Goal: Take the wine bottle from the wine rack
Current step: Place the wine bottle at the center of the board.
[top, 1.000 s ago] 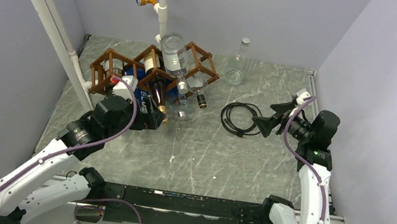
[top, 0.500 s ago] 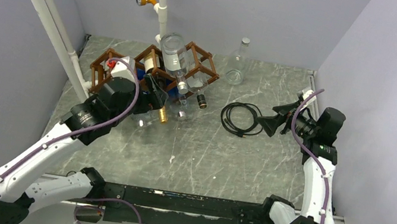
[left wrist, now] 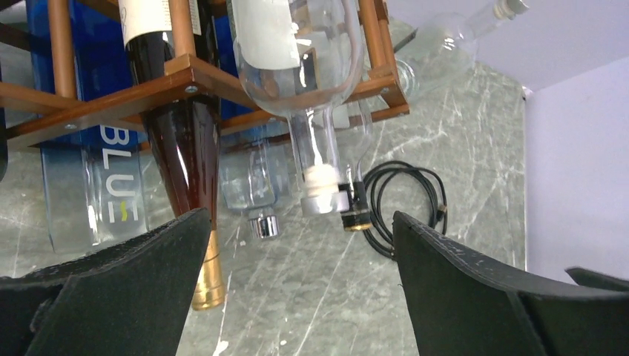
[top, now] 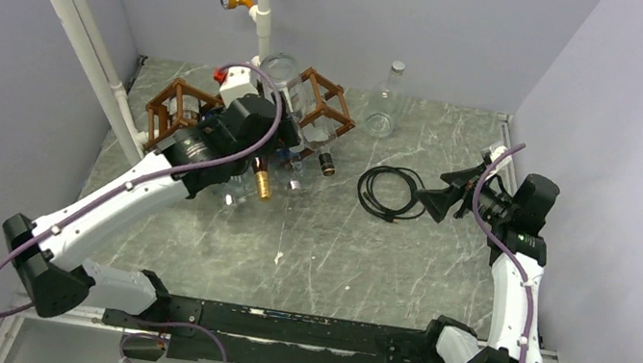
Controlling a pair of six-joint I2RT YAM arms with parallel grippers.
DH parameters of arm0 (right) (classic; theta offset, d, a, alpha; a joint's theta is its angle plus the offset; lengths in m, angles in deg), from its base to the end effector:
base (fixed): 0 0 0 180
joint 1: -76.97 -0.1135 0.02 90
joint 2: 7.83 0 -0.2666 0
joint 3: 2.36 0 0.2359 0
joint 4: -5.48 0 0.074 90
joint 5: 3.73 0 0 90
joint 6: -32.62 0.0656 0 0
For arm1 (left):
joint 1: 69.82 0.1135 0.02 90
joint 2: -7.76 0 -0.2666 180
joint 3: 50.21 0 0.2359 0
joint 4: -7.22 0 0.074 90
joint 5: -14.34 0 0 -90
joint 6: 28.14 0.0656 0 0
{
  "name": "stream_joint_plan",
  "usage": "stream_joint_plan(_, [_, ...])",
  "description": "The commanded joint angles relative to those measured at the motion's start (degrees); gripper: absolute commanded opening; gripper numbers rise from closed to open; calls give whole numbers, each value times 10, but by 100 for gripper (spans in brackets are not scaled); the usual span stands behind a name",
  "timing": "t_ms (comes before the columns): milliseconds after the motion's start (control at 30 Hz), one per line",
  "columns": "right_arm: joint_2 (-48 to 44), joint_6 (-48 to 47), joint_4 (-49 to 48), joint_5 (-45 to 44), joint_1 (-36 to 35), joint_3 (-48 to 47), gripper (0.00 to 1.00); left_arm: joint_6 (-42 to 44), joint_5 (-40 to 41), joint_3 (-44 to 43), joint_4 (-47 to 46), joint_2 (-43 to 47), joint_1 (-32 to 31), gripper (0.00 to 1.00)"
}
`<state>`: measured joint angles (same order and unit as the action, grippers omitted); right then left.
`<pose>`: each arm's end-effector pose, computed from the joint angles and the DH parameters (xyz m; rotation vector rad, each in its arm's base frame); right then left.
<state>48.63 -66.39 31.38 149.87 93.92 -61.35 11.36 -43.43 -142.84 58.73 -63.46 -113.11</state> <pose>0.2114 -0.0030 0.3052 -0.5661 1.7218 0.7663 0.2175 -0.1568 0.3871 -0.4604 1.9852 -0.4488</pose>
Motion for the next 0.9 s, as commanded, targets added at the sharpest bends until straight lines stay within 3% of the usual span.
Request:
stream_joint_plan(0, [-7,0,-22,13,3,-13,100,-6,59,-52,19,-46,-4,98])
stream_joint_plan(367, [-8,16,-38,9,0,-8,100,-1,108,-146,55,-171,-11,99])
stream_joint_plan(700, [-12,12,-35,7,-4,-10,100,86,119,-105,-56,-186,-12,100])
stream_joint_plan(867, [-12,7,-32,5,-8,-10,100,94,124,-110,-58,-204,-8,99])
